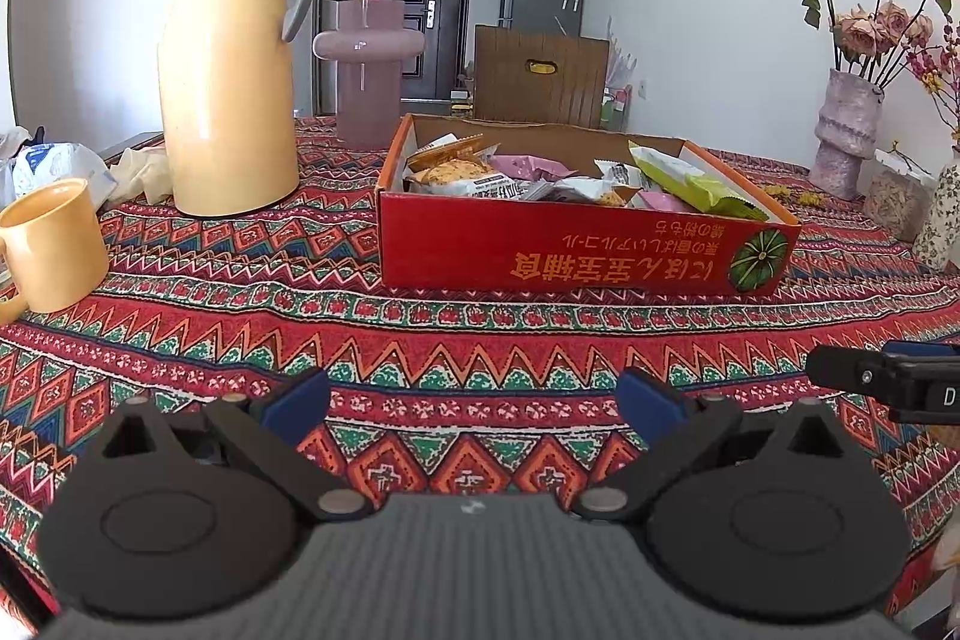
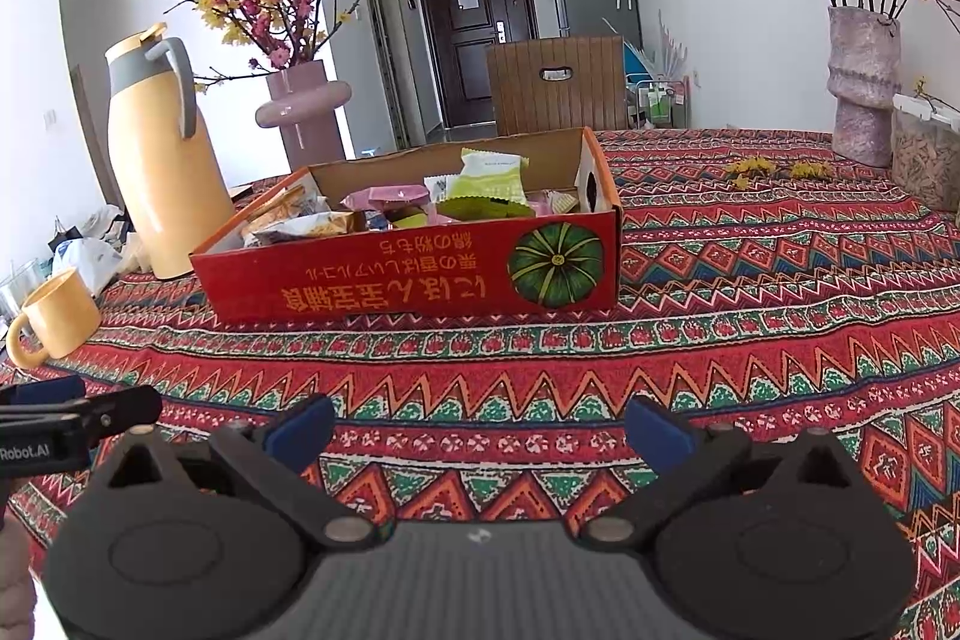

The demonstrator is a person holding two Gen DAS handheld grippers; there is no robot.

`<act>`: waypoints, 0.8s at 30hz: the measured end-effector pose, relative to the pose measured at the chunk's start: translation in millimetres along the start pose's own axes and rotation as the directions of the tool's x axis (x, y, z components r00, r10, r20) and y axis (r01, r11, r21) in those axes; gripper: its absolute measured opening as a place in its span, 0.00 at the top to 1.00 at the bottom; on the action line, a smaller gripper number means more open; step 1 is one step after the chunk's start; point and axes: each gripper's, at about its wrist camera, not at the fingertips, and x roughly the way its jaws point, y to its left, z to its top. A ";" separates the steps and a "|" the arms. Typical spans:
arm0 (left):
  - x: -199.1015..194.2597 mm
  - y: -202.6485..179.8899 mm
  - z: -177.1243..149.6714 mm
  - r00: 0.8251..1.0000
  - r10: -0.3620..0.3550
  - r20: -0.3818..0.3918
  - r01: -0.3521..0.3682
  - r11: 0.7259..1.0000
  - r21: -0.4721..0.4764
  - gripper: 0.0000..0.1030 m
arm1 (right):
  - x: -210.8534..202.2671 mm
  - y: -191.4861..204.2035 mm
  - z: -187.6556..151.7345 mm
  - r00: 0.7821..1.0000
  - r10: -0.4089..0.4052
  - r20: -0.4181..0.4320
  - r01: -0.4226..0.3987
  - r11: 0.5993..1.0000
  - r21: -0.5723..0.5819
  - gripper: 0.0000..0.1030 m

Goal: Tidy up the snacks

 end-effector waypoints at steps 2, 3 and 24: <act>-0.1 -0.1 -0.3 1.000 -0.001 0.000 0.001 1.000 0.000 0.00 | 0.0 0.0 0.0 1.000 0.000 0.000 0.000 1.000 0.000 0.00; 0.1 0.0 -0.3 1.000 -0.001 -0.001 0.001 1.000 0.000 0.00 | 0.0 0.0 0.0 1.000 0.000 0.000 0.000 1.000 0.000 0.00; 0.6 0.0 -0.8 1.000 -0.004 -0.002 0.004 1.000 -0.001 0.00 | 1.6 -0.4 -1.3 1.000 -0.001 -0.005 0.001 1.000 -0.001 0.00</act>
